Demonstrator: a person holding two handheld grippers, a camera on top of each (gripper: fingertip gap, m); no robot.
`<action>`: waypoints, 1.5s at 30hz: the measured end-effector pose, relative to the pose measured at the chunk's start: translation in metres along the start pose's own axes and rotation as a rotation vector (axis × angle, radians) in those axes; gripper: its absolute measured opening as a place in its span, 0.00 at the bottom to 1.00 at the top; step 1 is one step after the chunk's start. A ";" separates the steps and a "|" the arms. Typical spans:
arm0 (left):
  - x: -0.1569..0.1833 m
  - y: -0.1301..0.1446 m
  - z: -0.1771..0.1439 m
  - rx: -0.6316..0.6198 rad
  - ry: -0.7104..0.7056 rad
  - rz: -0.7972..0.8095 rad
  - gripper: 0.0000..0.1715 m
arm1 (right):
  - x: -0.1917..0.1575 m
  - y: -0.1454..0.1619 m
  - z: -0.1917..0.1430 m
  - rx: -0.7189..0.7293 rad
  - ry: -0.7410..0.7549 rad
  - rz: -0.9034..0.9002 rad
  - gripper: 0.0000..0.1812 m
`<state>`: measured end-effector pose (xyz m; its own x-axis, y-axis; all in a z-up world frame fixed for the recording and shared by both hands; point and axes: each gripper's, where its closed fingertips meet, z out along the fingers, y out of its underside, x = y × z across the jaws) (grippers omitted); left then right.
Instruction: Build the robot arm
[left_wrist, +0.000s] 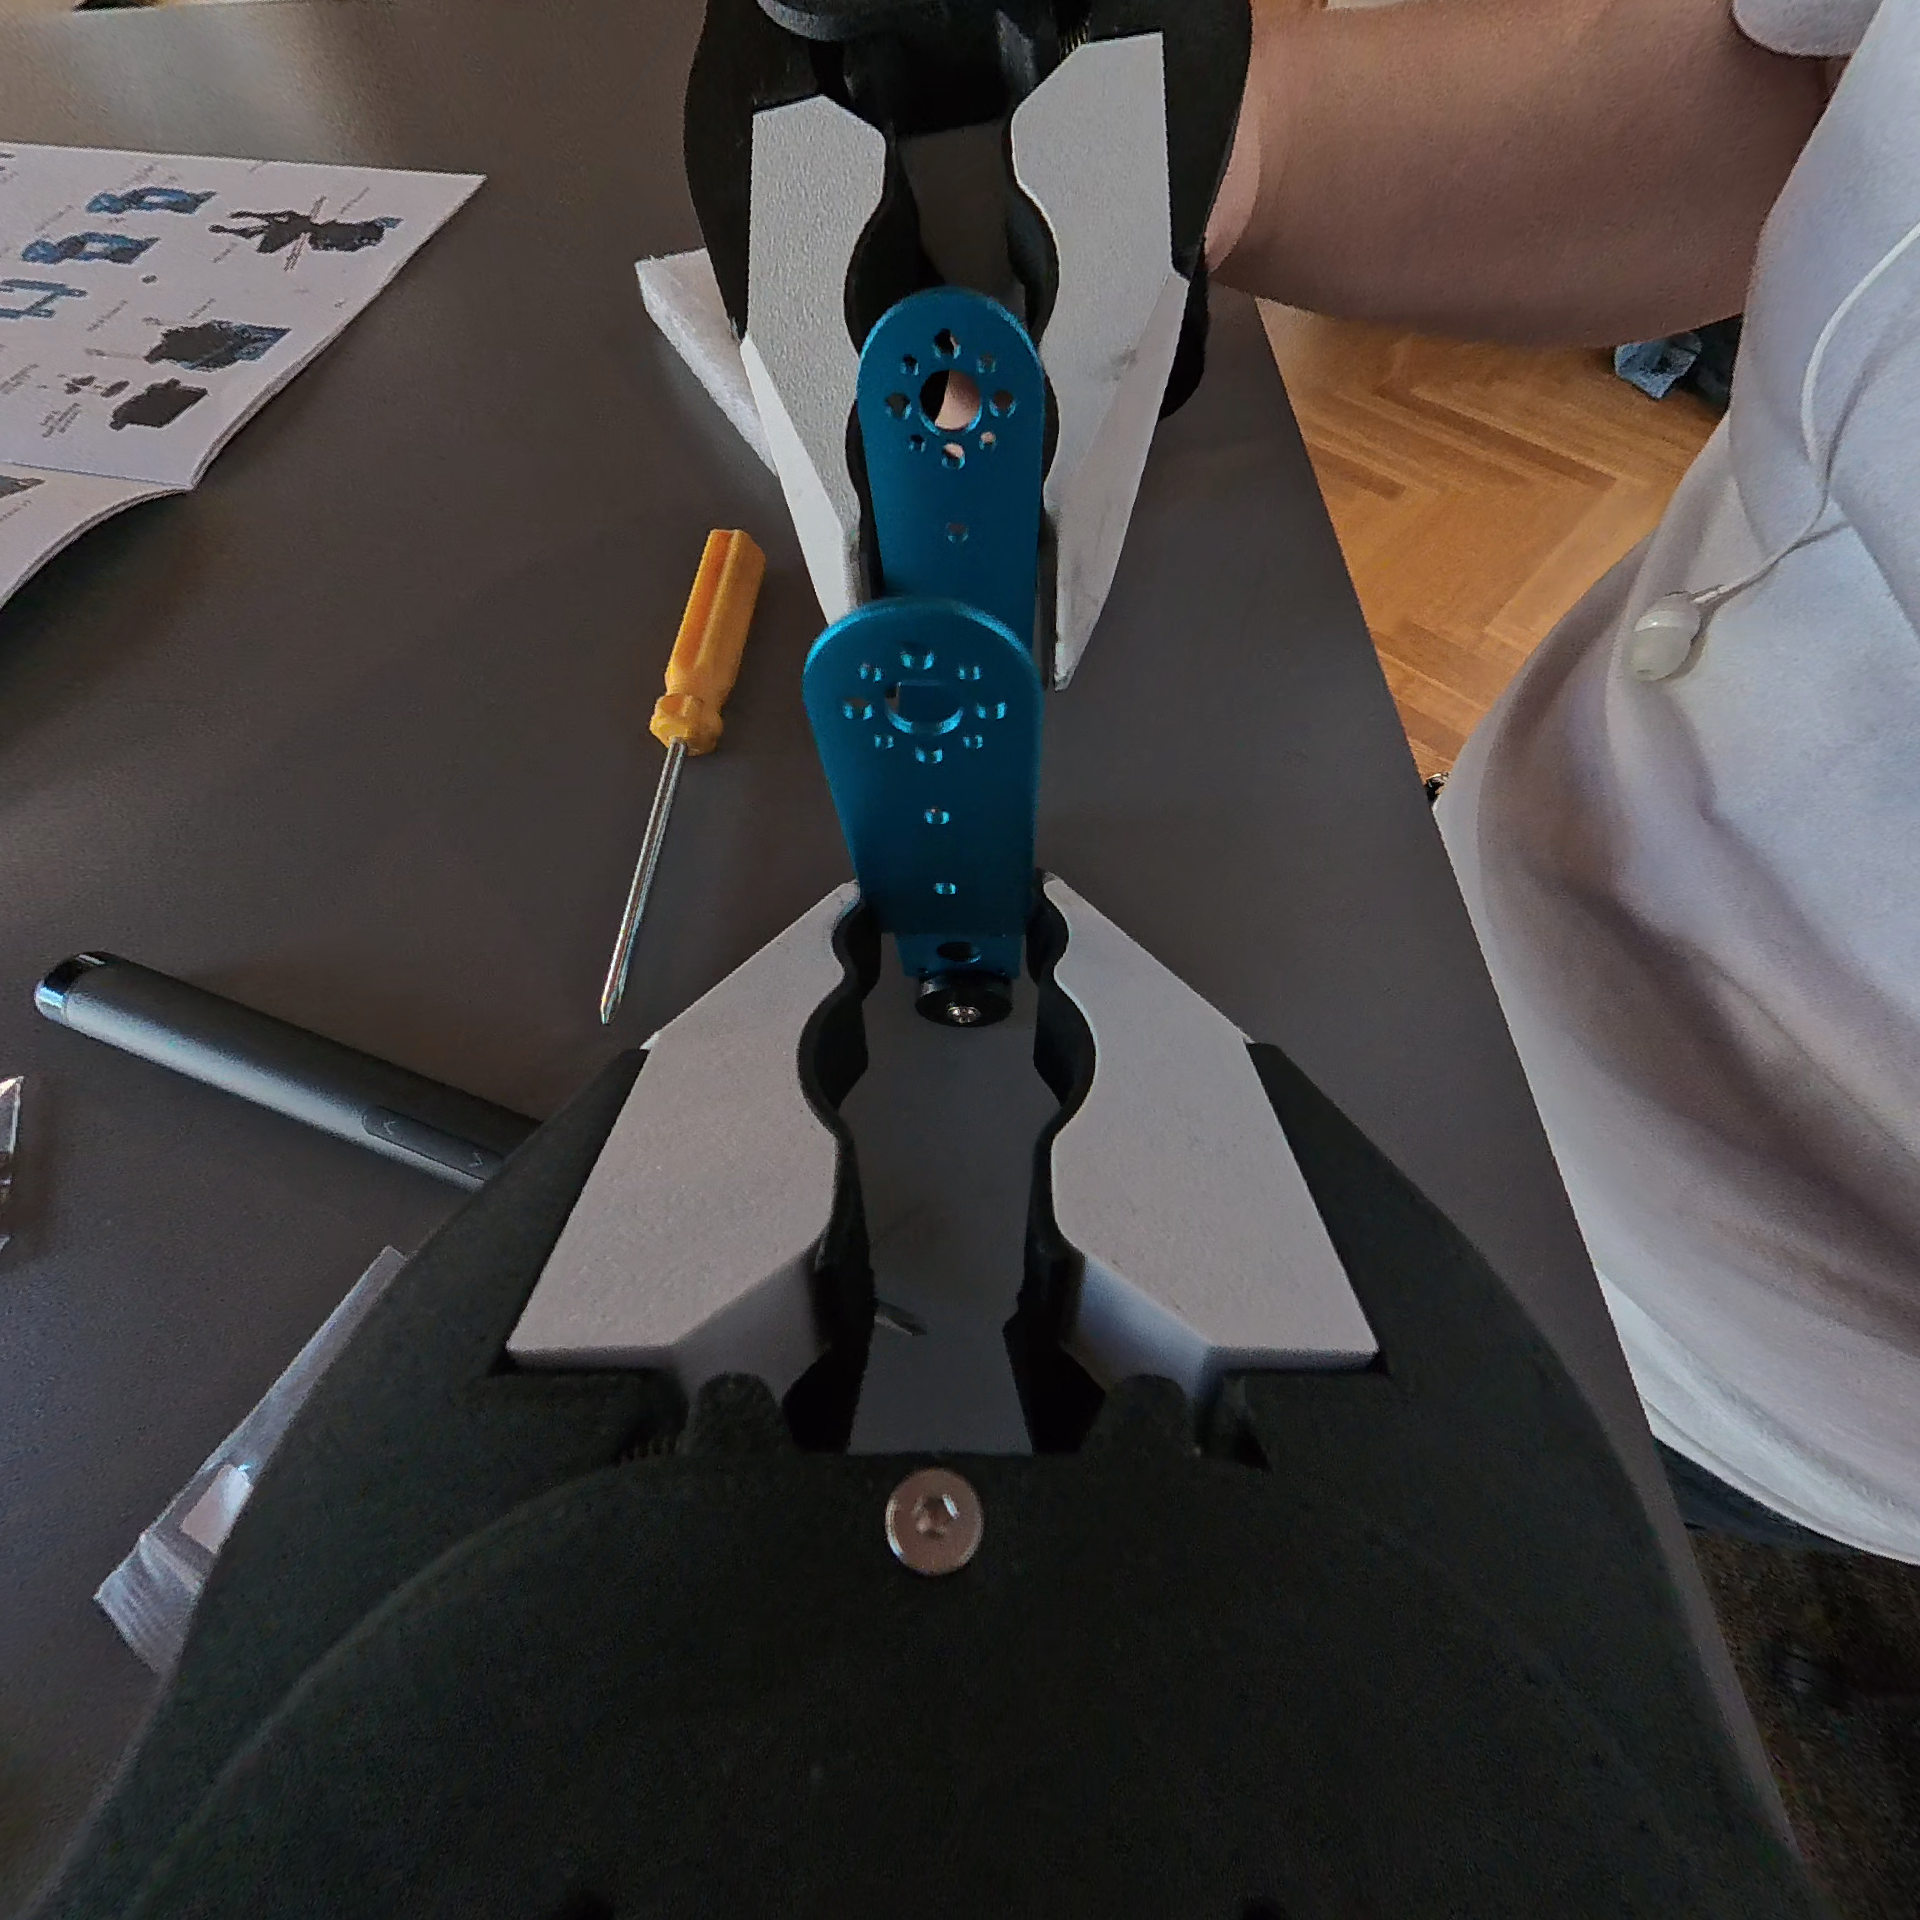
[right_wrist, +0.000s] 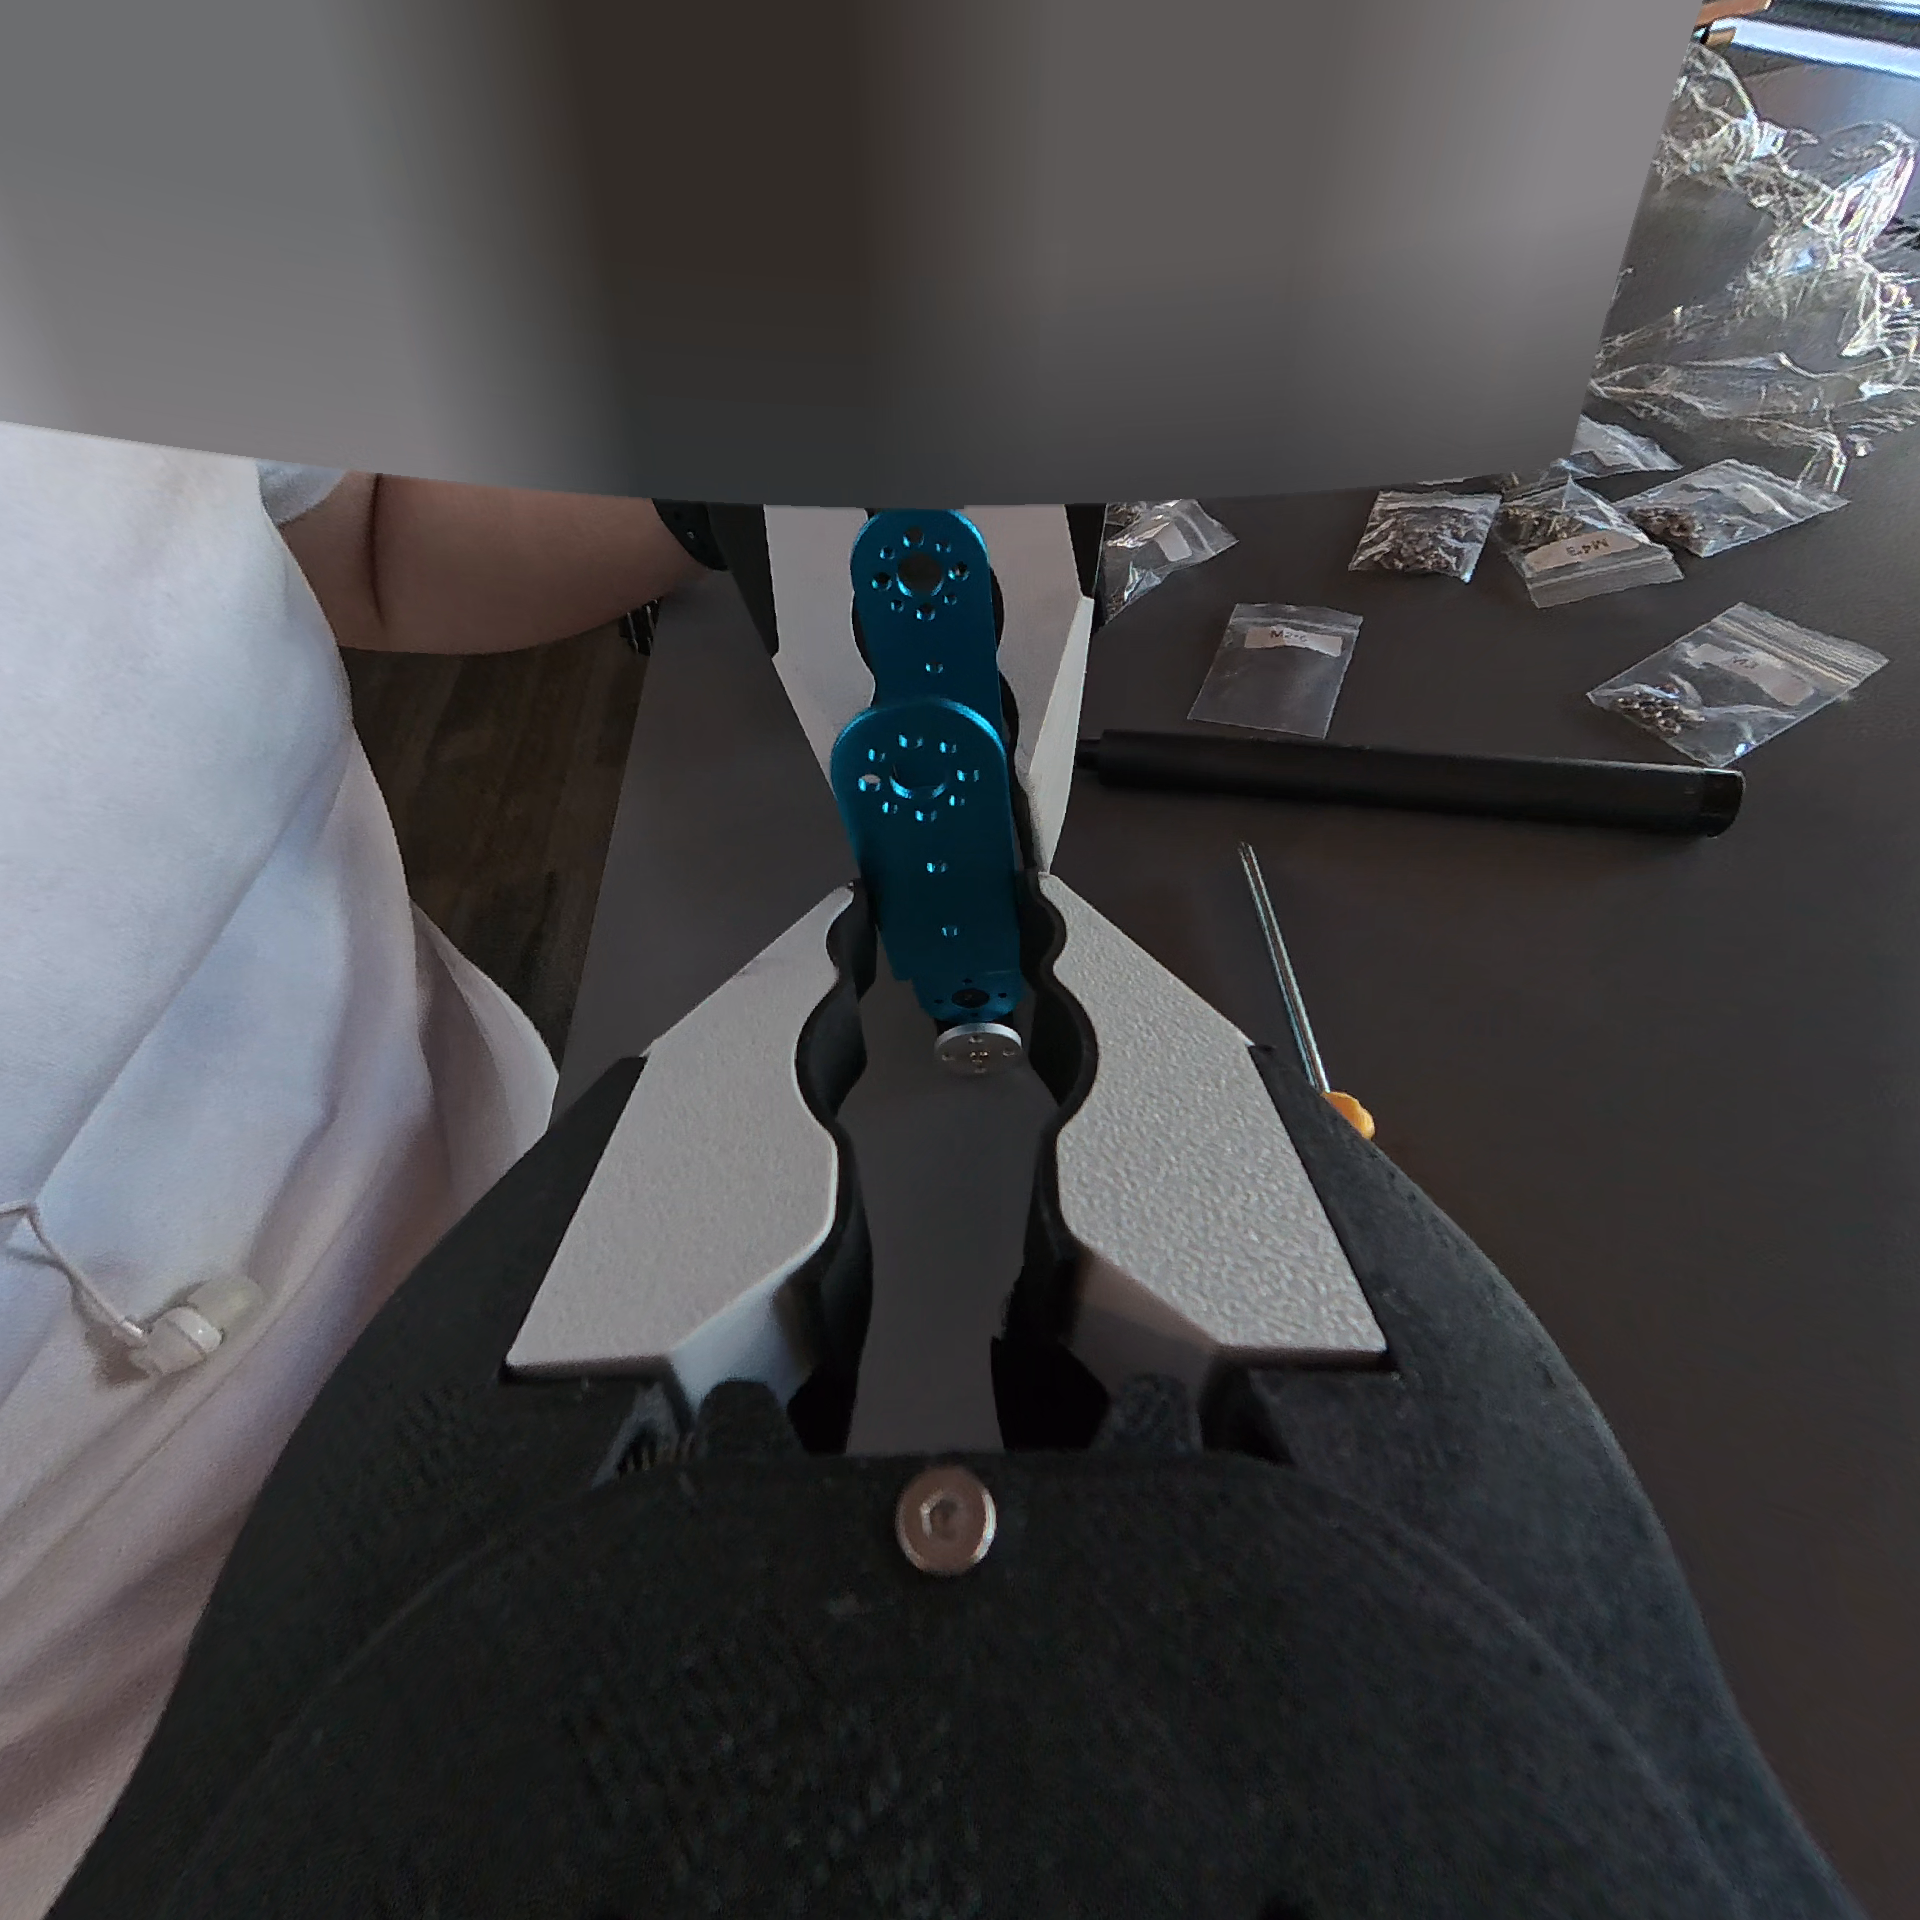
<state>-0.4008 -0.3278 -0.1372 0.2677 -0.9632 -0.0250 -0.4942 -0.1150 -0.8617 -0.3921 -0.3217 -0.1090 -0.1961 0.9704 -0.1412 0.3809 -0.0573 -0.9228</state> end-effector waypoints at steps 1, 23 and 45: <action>0.000 0.000 0.000 0.000 0.000 0.002 0.16 | 0.000 0.000 0.000 0.003 -0.004 0.005 0.15; 0.020 0.030 -0.073 0.061 -0.300 -0.211 0.23 | 0.010 0.020 0.014 -0.100 0.102 0.074 0.31; 0.025 0.033 -0.096 0.135 -0.171 -0.250 0.21 | 0.013 0.040 0.018 -0.221 0.227 0.208 0.20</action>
<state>-0.4903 -0.3789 -0.1175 0.5075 -0.8532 0.1208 -0.2847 -0.2983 -0.9110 -0.3962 -0.3153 -0.1541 0.1017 0.9720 -0.2120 0.5822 -0.2309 -0.7795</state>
